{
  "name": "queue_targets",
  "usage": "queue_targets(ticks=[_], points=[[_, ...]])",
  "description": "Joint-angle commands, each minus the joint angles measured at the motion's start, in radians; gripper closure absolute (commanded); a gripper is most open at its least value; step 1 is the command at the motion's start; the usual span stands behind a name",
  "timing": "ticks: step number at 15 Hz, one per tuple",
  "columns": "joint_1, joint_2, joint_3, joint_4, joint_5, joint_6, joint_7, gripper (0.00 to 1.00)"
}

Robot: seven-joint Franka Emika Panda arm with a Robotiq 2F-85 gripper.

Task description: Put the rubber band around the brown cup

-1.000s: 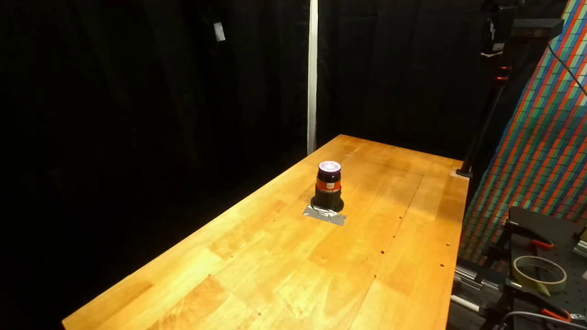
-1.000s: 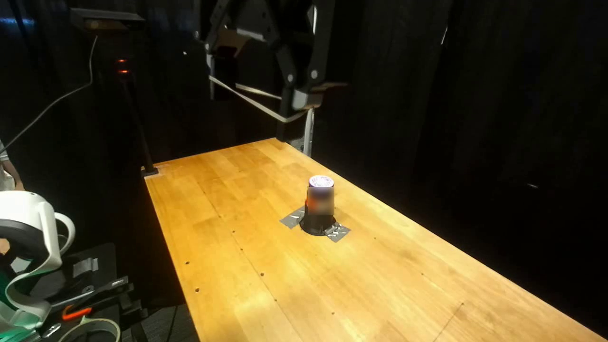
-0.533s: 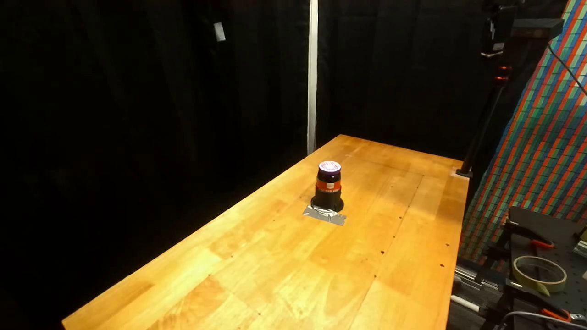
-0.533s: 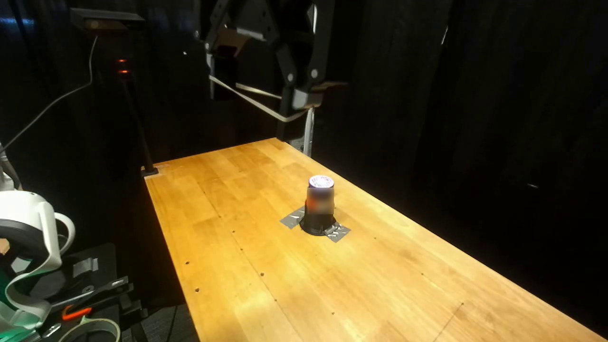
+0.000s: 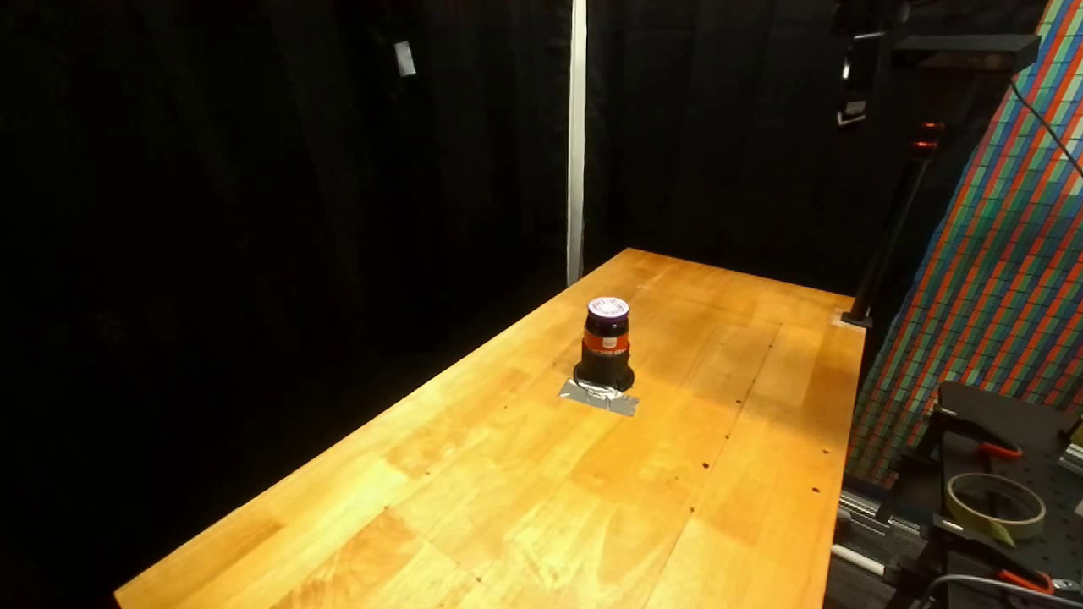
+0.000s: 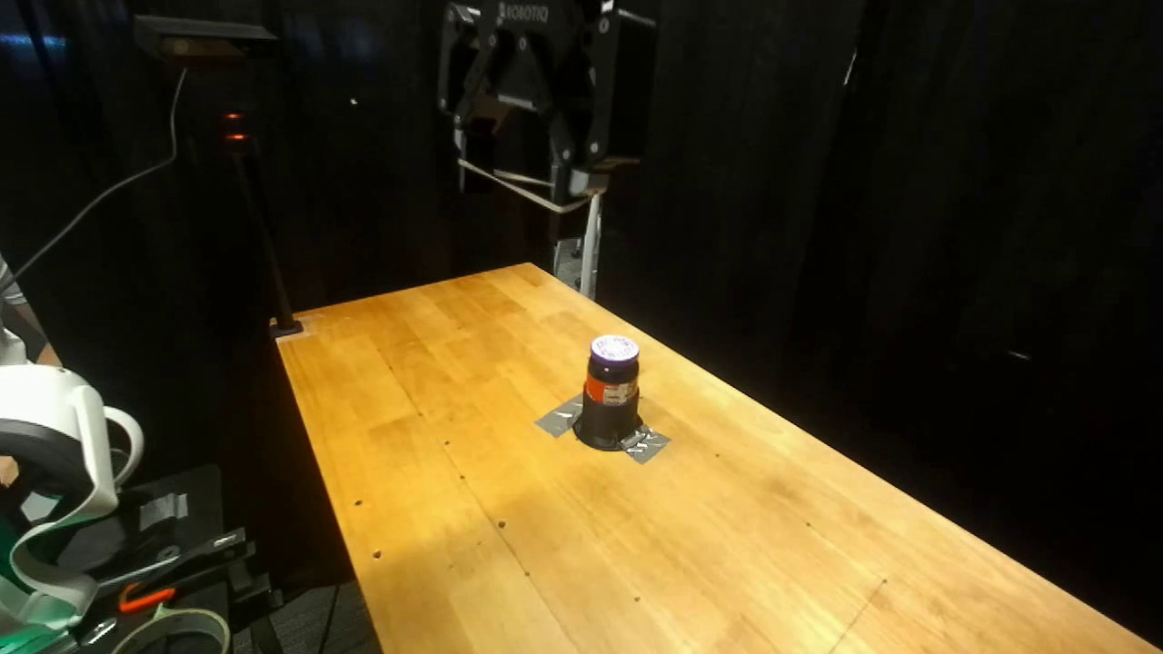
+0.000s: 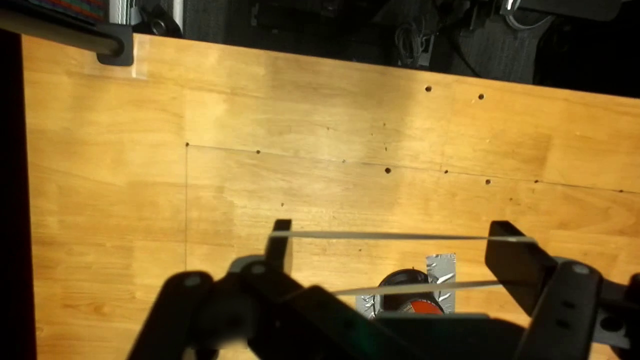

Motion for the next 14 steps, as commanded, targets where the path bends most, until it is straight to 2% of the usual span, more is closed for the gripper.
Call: queue_targets(ticks=[1, 6, 14], points=[[0.021, 0.166, 0.088, 0.116, -0.003, 0.039, 0.175, 0.0], [0.048, 0.352, 0.16, 0.202, -0.015, 0.136, 0.344, 0.0], [0.077, 0.589, 0.186, 0.309, 0.025, 0.372, 0.352, 0.0]])
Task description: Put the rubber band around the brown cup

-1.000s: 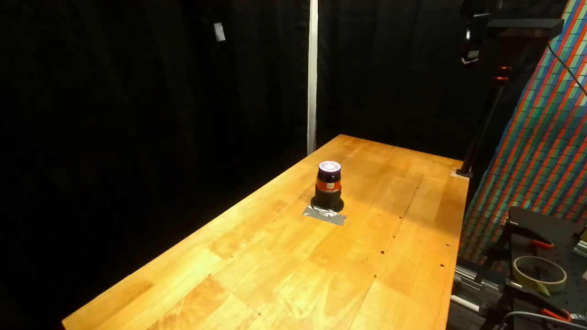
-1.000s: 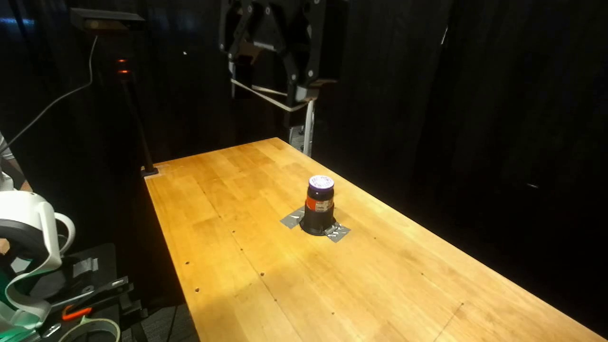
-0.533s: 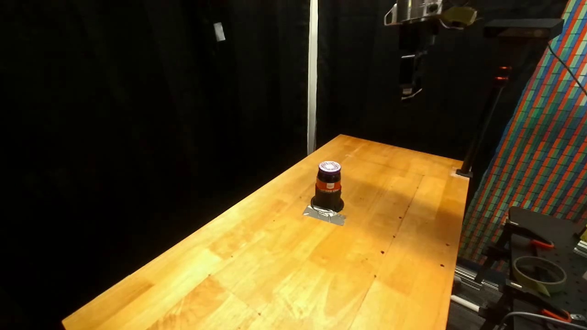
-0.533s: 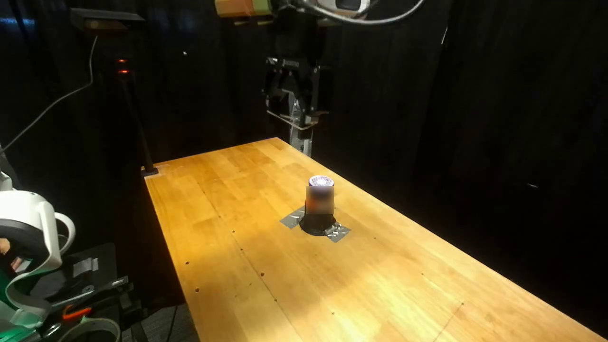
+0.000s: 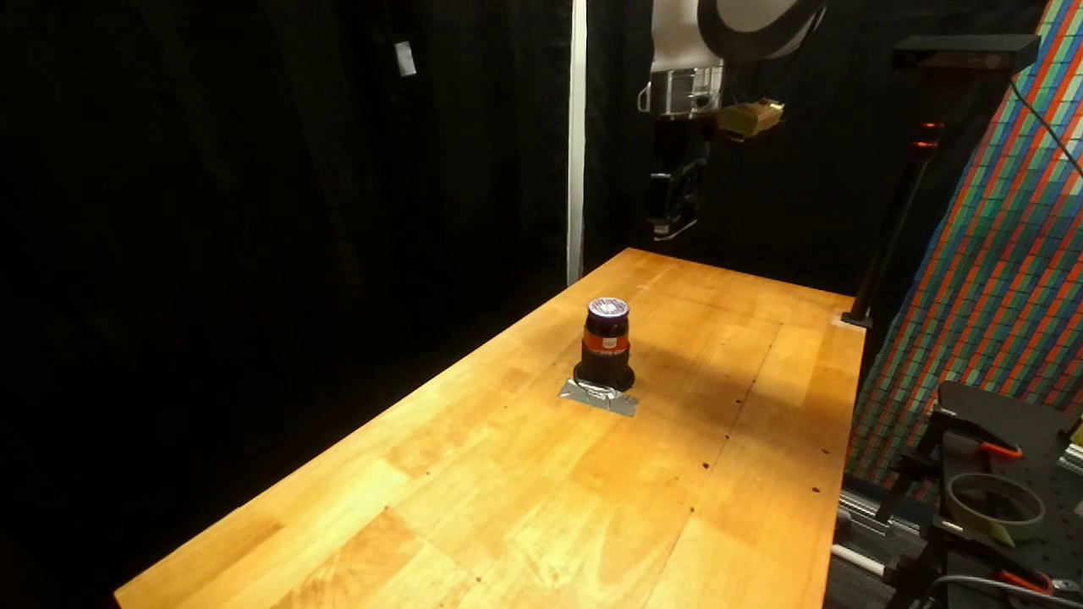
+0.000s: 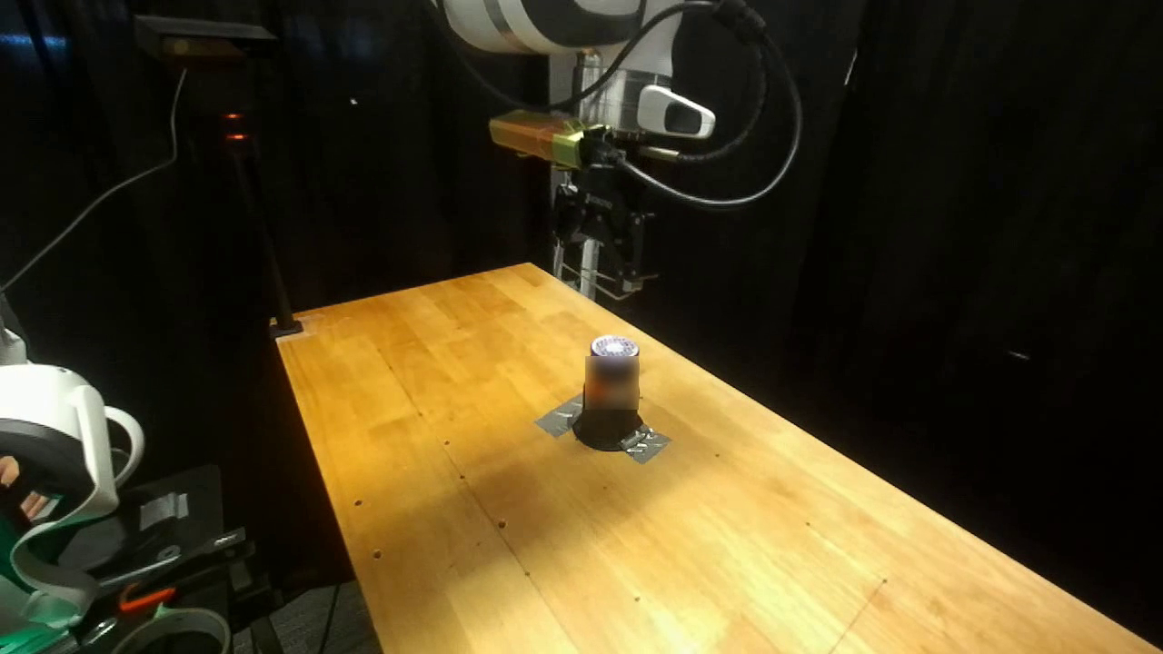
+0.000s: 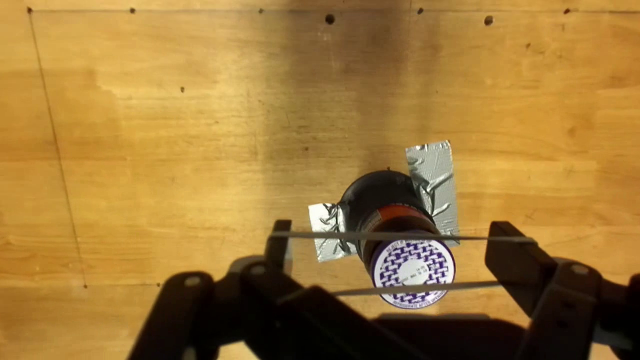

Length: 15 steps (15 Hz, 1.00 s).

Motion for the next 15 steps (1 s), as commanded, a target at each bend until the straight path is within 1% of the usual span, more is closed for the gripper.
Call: queue_targets(ticks=[1, 6, 10, 15], points=[[0.013, 0.105, 0.014, 0.083, 0.02, 0.087, -0.005, 0.0], [0.028, 0.219, 0.026, 0.145, 0.019, 0.192, -0.015, 0.0], [0.035, 0.276, 0.031, 0.162, 0.009, 0.288, -0.038, 0.0], [0.036, 0.326, 0.029, 0.171, 0.007, 0.364, -0.06, 0.0]])
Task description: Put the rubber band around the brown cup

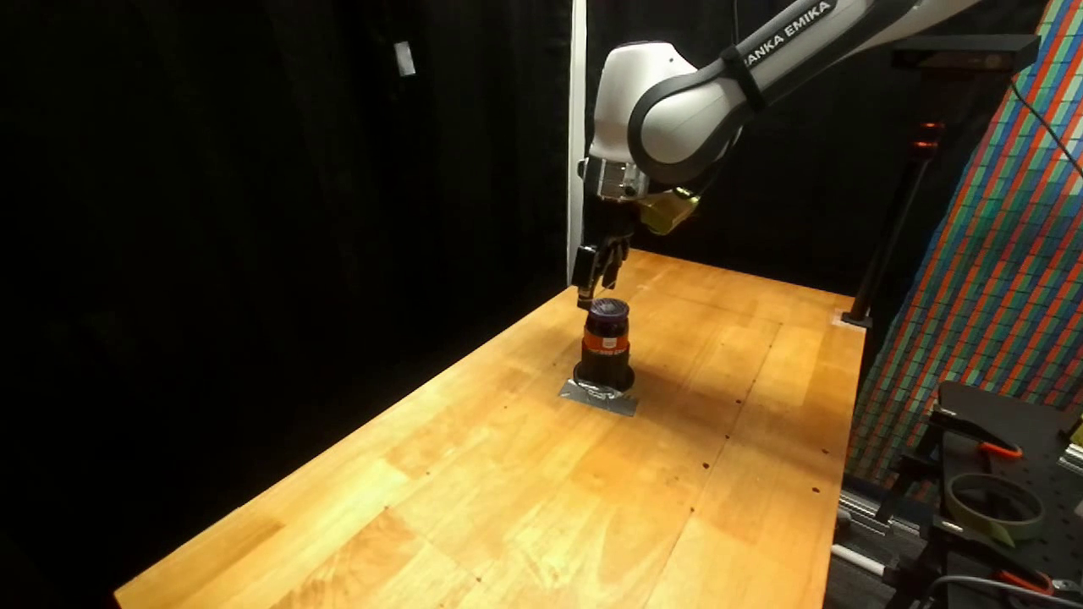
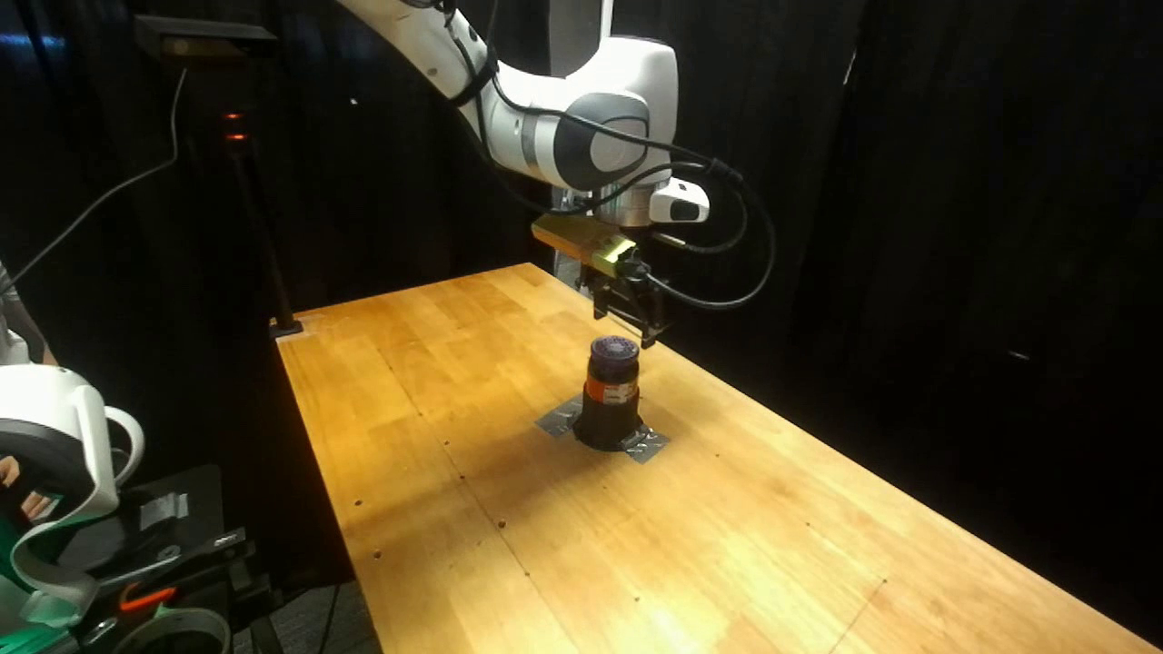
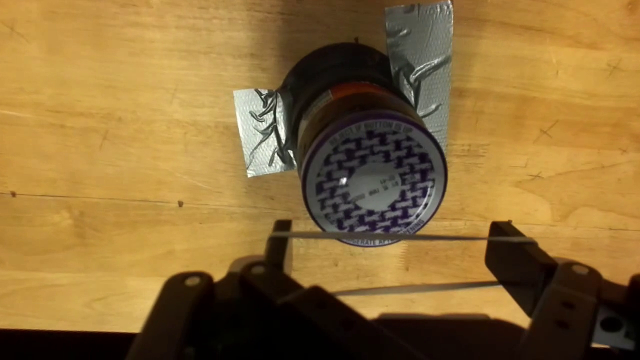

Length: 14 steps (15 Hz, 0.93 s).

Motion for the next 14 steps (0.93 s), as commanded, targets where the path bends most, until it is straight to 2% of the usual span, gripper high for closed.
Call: queue_targets(ticks=[1, 7, 14], points=[[-0.001, 0.045, 0.003, 0.036, 0.002, 0.051, -0.032, 0.0], [-0.004, 0.081, -0.003, 0.038, -0.003, 0.074, -0.045, 0.0], [-0.012, 0.098, -0.008, 0.044, -0.001, 0.038, -0.052, 0.0]])
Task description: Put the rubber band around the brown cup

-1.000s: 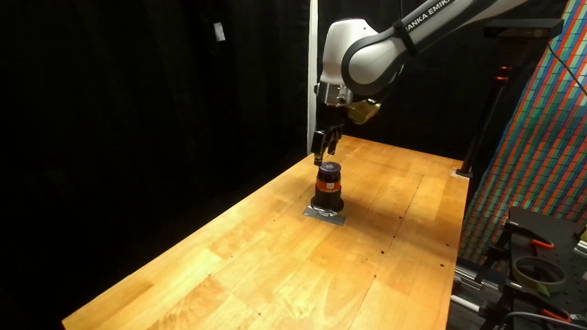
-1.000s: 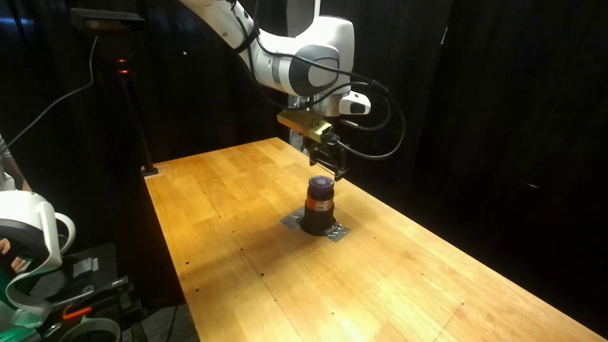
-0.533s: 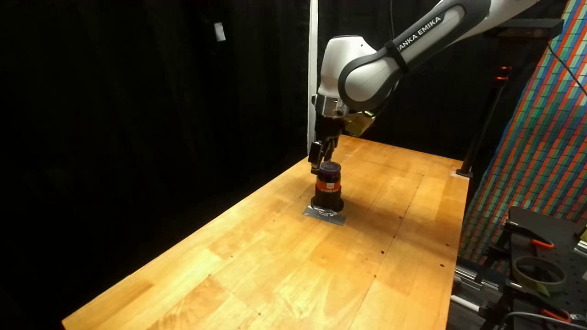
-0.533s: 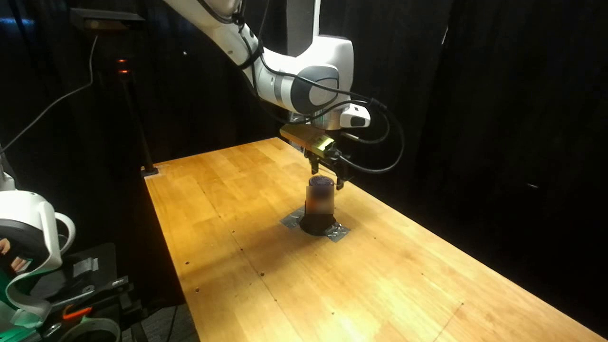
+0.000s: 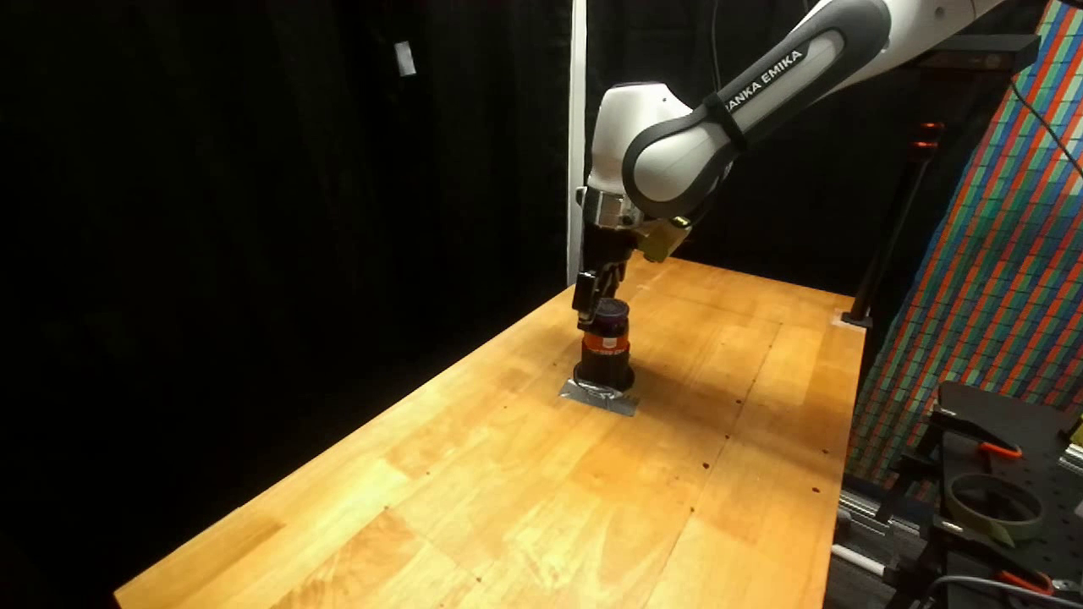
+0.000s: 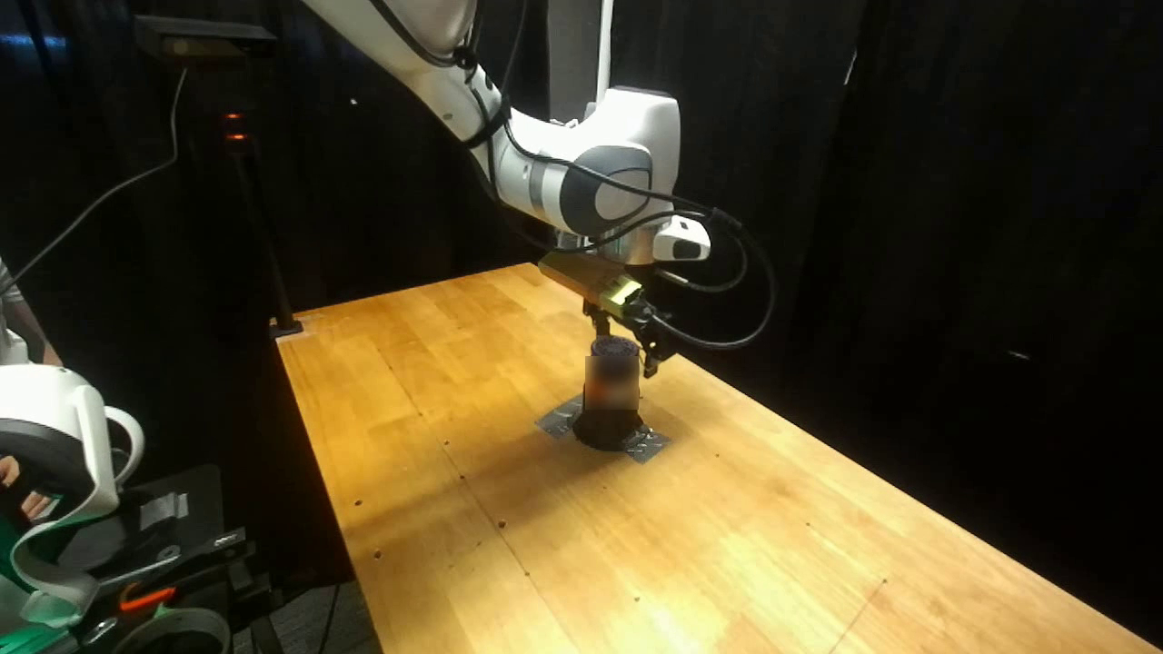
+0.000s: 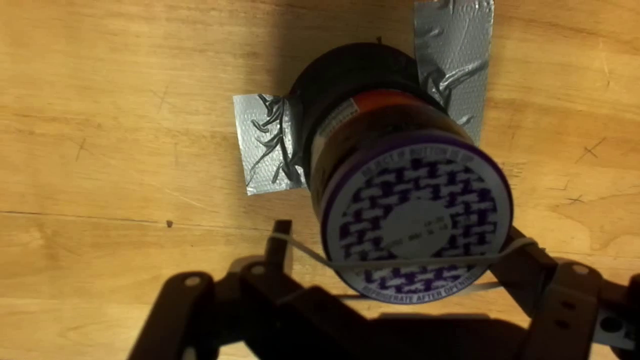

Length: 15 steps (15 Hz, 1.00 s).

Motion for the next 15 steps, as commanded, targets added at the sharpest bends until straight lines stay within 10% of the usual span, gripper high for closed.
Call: queue_targets(ticks=[1, 15], points=[[-0.007, 0.012, -0.004, 0.024, -0.001, -0.035, -0.019, 0.0], [-0.047, -0.08, 0.008, -0.04, 0.024, -0.287, -0.09, 0.0]])
